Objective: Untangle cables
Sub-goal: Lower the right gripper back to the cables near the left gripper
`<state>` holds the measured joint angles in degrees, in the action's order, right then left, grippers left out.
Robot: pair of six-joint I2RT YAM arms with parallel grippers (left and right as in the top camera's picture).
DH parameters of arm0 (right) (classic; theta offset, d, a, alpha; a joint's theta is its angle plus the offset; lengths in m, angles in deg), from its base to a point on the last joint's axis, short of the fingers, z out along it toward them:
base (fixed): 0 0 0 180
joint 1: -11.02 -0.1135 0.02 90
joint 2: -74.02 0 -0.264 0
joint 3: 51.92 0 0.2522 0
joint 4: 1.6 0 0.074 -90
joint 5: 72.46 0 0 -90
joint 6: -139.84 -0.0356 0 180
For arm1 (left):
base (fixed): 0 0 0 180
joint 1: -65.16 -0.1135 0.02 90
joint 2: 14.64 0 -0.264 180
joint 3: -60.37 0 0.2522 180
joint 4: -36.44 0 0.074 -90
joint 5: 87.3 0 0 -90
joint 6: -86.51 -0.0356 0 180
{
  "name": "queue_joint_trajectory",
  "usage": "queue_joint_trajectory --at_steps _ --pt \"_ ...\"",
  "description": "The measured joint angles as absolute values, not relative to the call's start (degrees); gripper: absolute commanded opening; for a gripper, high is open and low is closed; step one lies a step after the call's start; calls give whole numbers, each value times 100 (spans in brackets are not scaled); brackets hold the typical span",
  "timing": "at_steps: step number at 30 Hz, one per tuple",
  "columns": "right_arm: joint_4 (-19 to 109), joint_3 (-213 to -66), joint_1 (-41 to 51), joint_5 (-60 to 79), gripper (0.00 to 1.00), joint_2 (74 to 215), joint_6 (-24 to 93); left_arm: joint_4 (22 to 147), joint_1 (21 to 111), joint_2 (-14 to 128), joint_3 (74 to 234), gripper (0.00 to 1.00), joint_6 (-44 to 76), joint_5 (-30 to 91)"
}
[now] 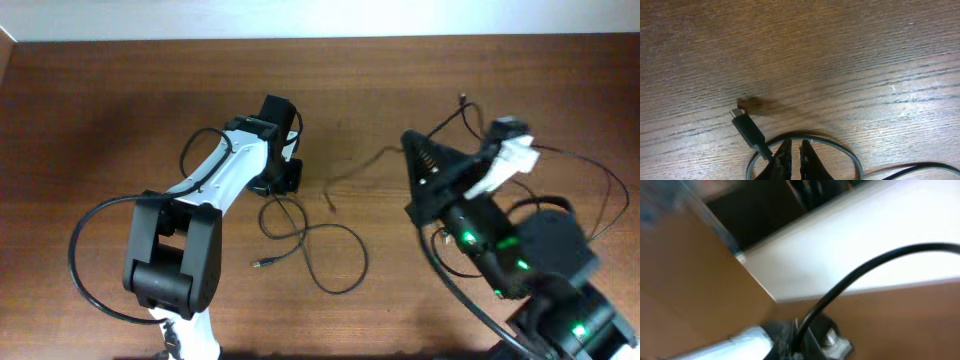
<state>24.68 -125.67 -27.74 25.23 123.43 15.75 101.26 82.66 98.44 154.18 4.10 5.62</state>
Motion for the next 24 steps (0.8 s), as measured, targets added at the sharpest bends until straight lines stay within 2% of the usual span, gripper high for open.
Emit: queue_joint_trajectory --at_steps 7,10,13,17,19,22,24 --pt "4017 -12563 -2615 2516 4 12586 1300 10129 8266 9844 15416 9 410 564" --pt "4671 -12569 -2058 2284 4 12651 1138 10131 8266 9844 15416 9 410 564" --pt "5250 -12569 -1129 1511 4 13077 1079 10133 8266 9844 15414 9 412 564" --pt "6292 -12567 71 547 4 14378 1081 10124 8277 9842 15414 10 412 562" --pt "6657 -12569 279 411 5 15001 1158 10126 8277 9844 15414 10 412 562" --pt "6789 -12574 296 304 38 15895 1390 10129 8277 9842 15414 11 410 564" --pt "6784 -12571 301 267 48 16509 1459 10111 8277 9842 15414 11 410 562"
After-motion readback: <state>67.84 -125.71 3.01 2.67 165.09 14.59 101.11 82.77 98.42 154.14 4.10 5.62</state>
